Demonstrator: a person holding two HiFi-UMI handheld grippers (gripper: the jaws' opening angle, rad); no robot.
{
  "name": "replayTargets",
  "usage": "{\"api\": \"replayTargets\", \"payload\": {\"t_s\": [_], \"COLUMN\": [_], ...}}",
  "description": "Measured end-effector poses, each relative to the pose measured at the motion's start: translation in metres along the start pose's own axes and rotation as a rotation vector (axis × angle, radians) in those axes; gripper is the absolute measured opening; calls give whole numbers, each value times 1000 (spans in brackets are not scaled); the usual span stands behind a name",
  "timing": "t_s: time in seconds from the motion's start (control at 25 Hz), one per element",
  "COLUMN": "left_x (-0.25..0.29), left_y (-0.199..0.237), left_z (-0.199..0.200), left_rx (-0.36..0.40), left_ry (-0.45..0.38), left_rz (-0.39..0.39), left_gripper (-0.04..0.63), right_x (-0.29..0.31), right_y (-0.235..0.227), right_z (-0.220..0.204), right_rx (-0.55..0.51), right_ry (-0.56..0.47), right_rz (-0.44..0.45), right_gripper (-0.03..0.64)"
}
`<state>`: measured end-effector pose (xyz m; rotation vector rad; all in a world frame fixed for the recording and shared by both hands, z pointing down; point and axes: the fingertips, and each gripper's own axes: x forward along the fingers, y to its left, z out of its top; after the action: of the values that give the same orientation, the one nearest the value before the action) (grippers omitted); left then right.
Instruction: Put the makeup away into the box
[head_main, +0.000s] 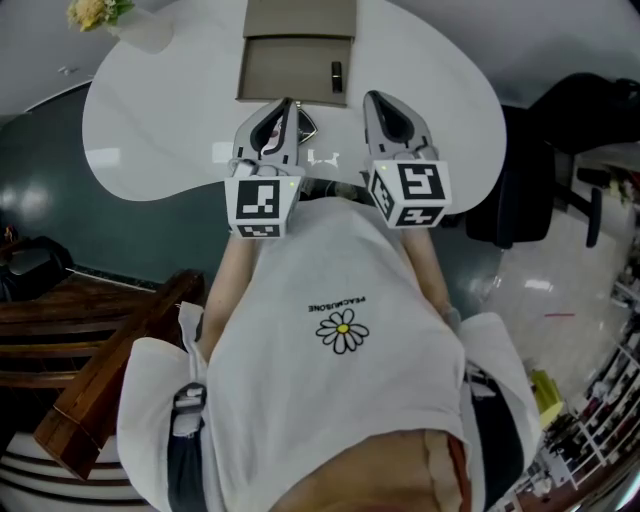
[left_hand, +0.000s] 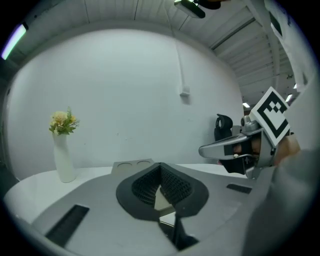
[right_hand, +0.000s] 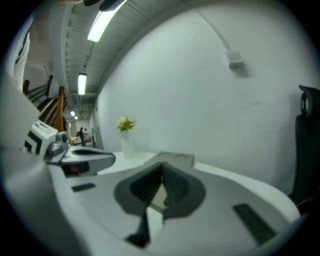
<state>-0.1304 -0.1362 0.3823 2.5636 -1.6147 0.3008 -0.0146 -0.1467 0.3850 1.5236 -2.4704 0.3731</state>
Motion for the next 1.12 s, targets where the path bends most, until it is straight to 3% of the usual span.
{"api": "replayTargets", "payload": {"t_s": [0.12,0.16,0.2,0.32,0.52,0.76,1.12], "left_x": [1,3,5,9,19,17,16], "left_y": [-11,-15,-20,-29,-20,-21,-15], "left_z": [-3,-7,-14,-38,-103,-169,-206], "left_rx": [-49,-52,-47,-16,-18,73,158], "left_ry": [-9,7,30,108,258,468,632], "left_rz": [-123,-165,-207,-311,-338,-411,-469], "left_gripper": [21,72,166,265,350,367,364], "right_x": [1,2,2,3,4,4,3], "right_y": [1,1,1,1,-1,-2,1], "right_z": [-2,-3,-4,-7,-13,-19,-23], "right_rx": [0,-1,-2,-1,0,9,5], "right_ry": [9,13,17,27,47,71,88], "right_rz": [12,16,19,26,23,26,33], "right_gripper": [31,31,31,31,31,31,31]}}
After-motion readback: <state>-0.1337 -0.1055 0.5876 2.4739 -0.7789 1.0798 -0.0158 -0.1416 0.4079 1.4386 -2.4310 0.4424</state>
